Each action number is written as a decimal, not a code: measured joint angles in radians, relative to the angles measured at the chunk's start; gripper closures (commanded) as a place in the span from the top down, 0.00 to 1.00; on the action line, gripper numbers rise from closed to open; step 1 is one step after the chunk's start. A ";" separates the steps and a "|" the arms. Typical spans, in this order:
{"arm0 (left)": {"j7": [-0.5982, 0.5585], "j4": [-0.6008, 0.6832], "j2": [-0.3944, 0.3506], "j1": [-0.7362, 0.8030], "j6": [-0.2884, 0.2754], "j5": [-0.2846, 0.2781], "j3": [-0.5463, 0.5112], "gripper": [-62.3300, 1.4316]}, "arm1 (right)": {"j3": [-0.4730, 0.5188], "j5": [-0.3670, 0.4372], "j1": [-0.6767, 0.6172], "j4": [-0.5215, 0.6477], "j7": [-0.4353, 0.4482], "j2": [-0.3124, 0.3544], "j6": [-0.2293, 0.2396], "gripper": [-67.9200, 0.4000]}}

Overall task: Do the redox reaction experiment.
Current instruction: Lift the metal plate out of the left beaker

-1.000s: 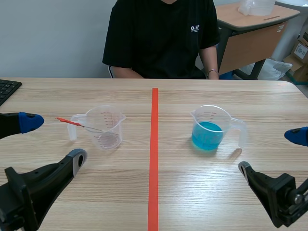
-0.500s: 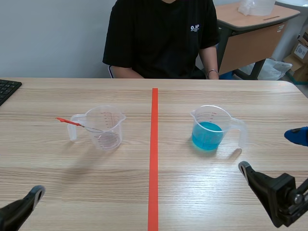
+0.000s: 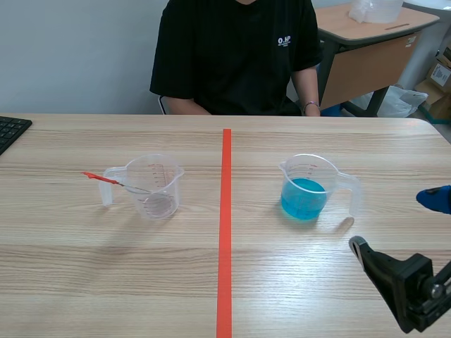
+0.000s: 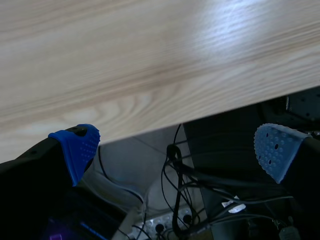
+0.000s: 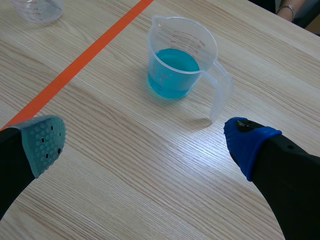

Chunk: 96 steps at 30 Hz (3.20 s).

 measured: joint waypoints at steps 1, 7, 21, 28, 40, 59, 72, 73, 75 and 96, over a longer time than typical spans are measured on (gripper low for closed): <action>-0.002 -0.015 0.014 0.000 0.000 0.000 0.000 1.00 | 0.000 -0.002 0.003 0.000 0.000 0.000 0.004 1.00; -0.064 -0.086 0.092 0.000 0.000 0.000 0.007 1.00 | 0.000 -0.053 0.104 0.000 0.000 0.000 0.041 1.00; -0.066 -0.216 0.124 -0.115 0.000 0.000 0.135 1.00 | -0.306 -0.161 0.507 -0.013 -0.117 0.016 0.151 1.00; -0.066 -0.241 0.132 -0.153 0.000 -0.001 0.136 1.00 | -0.531 -0.189 0.681 -0.122 -0.154 -0.019 0.157 1.00; -0.066 -0.241 0.137 -0.153 0.000 0.000 0.137 1.00 | -0.802 -0.359 0.859 -0.328 -0.073 -0.217 0.153 1.00; -0.066 -0.241 0.137 -0.153 0.000 0.000 0.137 1.00 | -1.028 -0.655 1.022 -0.687 0.160 -0.452 -0.059 1.00; -0.066 -0.241 0.137 -0.153 0.000 0.000 0.137 1.00 | -1.027 -0.674 1.066 -0.774 0.238 -0.518 -0.084 1.00; -0.066 -0.241 0.137 -0.153 0.000 0.000 0.137 1.00 | -1.027 -0.674 1.066 -0.774 0.241 -0.518 -0.084 0.97; -0.066 -0.241 0.137 -0.153 0.000 0.000 0.137 1.00 | -1.027 -0.674 1.066 -0.774 0.241 -0.518 -0.084 0.91; -0.066 -0.241 0.137 -0.153 0.000 0.000 0.137 1.00 | -1.026 -0.674 1.066 -0.774 0.267 -0.517 -0.177 0.09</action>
